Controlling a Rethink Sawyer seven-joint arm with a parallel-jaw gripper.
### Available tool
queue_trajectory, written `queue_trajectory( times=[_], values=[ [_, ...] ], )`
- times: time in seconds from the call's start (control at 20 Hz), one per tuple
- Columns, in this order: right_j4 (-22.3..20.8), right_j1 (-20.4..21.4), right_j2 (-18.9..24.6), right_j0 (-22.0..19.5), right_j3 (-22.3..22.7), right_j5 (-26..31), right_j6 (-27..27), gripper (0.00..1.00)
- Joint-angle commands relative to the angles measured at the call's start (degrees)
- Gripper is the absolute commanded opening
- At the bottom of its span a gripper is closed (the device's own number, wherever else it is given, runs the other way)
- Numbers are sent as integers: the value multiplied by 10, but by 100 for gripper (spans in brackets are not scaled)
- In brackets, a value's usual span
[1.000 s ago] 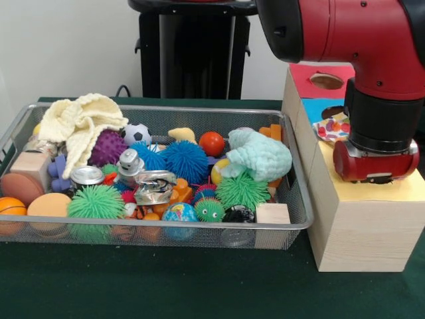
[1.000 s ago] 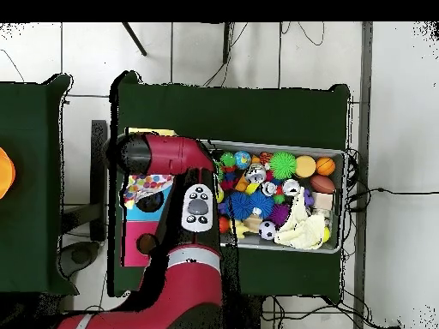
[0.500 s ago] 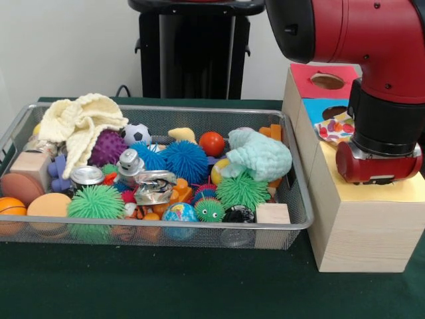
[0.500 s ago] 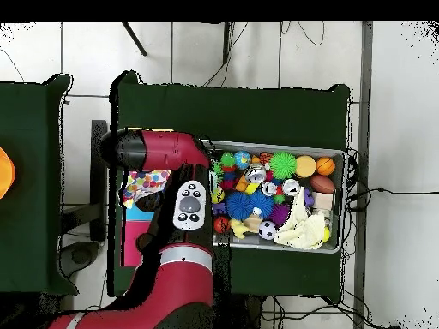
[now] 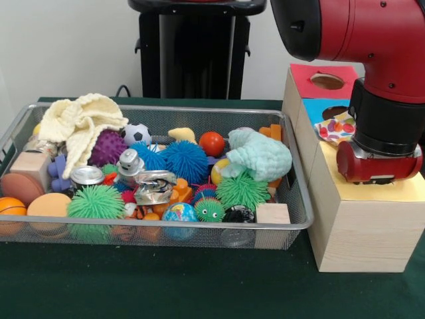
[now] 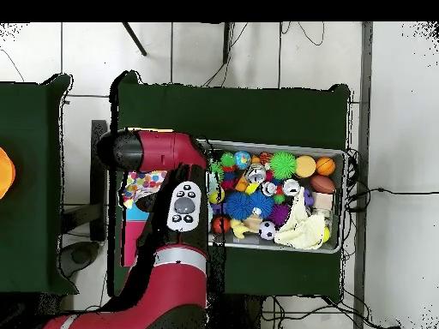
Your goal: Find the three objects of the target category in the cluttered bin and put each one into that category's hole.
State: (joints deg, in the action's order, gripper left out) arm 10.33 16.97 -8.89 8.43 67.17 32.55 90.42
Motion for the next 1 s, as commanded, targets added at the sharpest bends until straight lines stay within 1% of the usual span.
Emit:
queue_trajectory(
  times=[0.05,0.2,0.35,0.45,0.5,0.8,0.85,0.9,1.0],
  values=[
    [5,-161,55,-22,19,-152,144,0],
    [6,-152,50,-19,15,-127,140,0],
    [10,-148,40,-12,15,-122,151,0],
    [13,-147,45,-15,19,-126,150,0],
    [21,-148,44,-13,20,-116,157,100],
    [31,-146,54,-21,27,-109,154,100],
    [30,-144,54,-21,29,-111,153,100],
    [25,-143,53,-19,30,-127,152,100],
    [26,-142,52,-19,30,-127,153,100]
  ],
)
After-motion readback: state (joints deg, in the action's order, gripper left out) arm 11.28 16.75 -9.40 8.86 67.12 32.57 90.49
